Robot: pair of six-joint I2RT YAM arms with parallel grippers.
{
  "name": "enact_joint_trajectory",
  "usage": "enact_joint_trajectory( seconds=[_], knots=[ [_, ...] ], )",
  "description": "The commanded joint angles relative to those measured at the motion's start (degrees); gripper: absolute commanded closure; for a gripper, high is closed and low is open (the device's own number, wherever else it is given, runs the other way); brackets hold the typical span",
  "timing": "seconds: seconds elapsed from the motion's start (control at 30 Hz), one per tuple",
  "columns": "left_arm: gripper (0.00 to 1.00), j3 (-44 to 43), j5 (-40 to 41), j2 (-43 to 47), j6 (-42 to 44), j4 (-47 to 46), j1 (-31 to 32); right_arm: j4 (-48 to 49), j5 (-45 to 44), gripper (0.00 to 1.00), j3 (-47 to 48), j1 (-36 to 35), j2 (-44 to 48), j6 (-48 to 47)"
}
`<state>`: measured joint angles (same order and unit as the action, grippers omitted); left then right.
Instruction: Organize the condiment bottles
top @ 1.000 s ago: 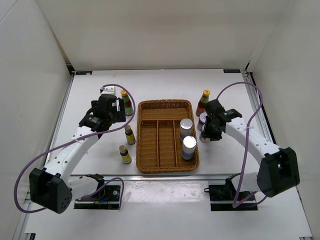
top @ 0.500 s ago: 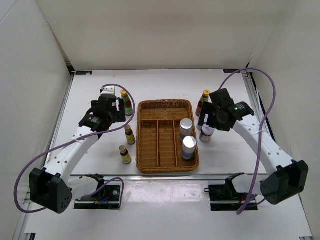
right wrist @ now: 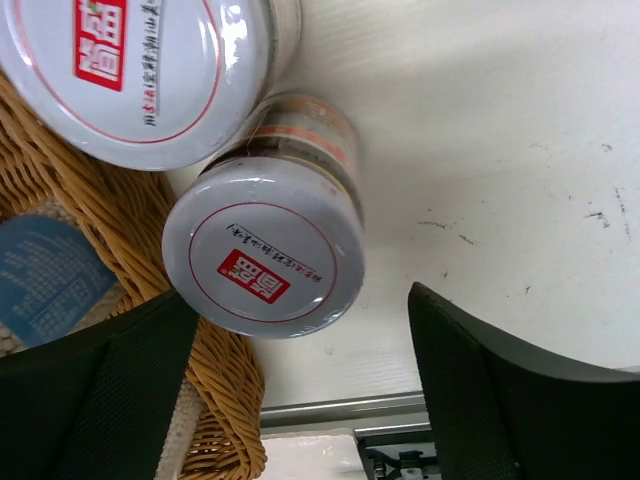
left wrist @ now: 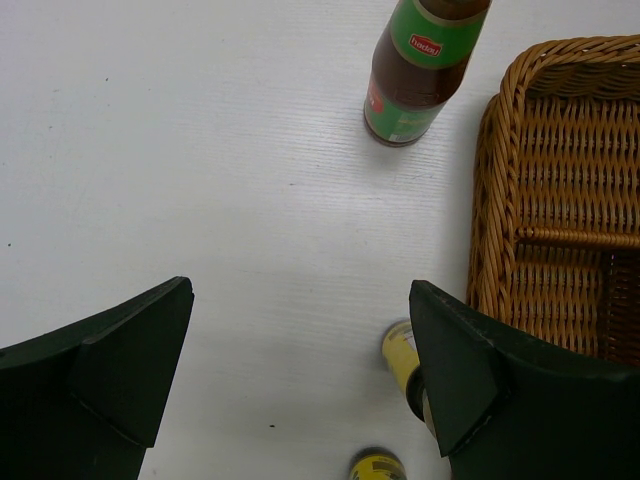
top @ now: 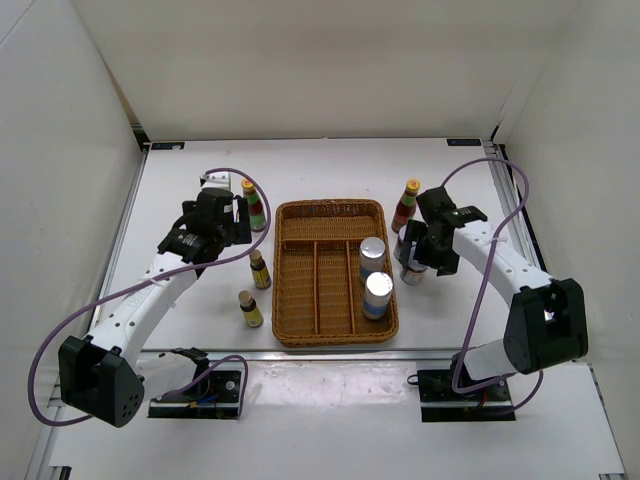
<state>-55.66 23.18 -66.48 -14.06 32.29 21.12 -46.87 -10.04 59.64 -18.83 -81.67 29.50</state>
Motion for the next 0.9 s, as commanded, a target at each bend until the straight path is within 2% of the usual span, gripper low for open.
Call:
enact_joint_trajectory(
  seconds=[0.0,0.07,0.17,0.23,0.33,0.37,0.4,0.5,0.67,0.8,0.87],
  knots=[
    [0.00,-1.38,0.73,0.57,-0.35,-0.83,-0.21,3.19,1.43,0.15,-1.19,1.08,0.55,-1.20],
    [0.00,-1.38,0.73,0.56,-0.35,-0.83,-0.21,4.68,2.05,0.20,-2.07,1.08,0.55,-1.72],
    [0.00,-1.38,0.73,0.56,-0.35,-0.83,-0.21,6.00,2.66,0.34,-3.30,1.08,1.07,-3.04],
    [0.00,-1.38,0.73,0.56,-0.35,-0.83,-0.21,6.00,2.66,0.39,-3.82,1.08,1.07,-3.57],
    [0.00,-1.38,0.73,0.04,-0.35,-0.83,-0.21,6.53,2.66,0.38,-3.83,1.08,1.07,-4.79],
    [0.00,-1.38,0.73,0.03,-0.35,-0.83,-0.21,6.53,2.66,0.35,-3.83,1.08,1.07,-4.80],
    [0.00,-1.38,0.73,0.03,-0.35,-0.83,-0.21,6.53,2.14,0.27,-3.83,1.08,0.38,-5.32],
    [0.00,-1.38,0.73,0.03,-0.35,-0.83,-0.21,6.53,1.08,0.21,-3.83,1.60,-0.94,-5.85],
    [0.00,-1.38,0.73,0.03,0.18,-0.83,-0.21,7.06,0.55,0.21,-3.30,2.13,-2.00,-6.47],
    [0.00,-1.38,0.73,-0.49,0.18,-0.83,-0.21,7.59,-0.06,0.29,-2.77,2.66,-2.53,-7.52],
    [0.00,-1.38,0.73,-0.49,0.18,-0.83,-0.21,7.59,-0.77,0.38,-2.16,3.19,-2.53,-8.05]
  ],
)
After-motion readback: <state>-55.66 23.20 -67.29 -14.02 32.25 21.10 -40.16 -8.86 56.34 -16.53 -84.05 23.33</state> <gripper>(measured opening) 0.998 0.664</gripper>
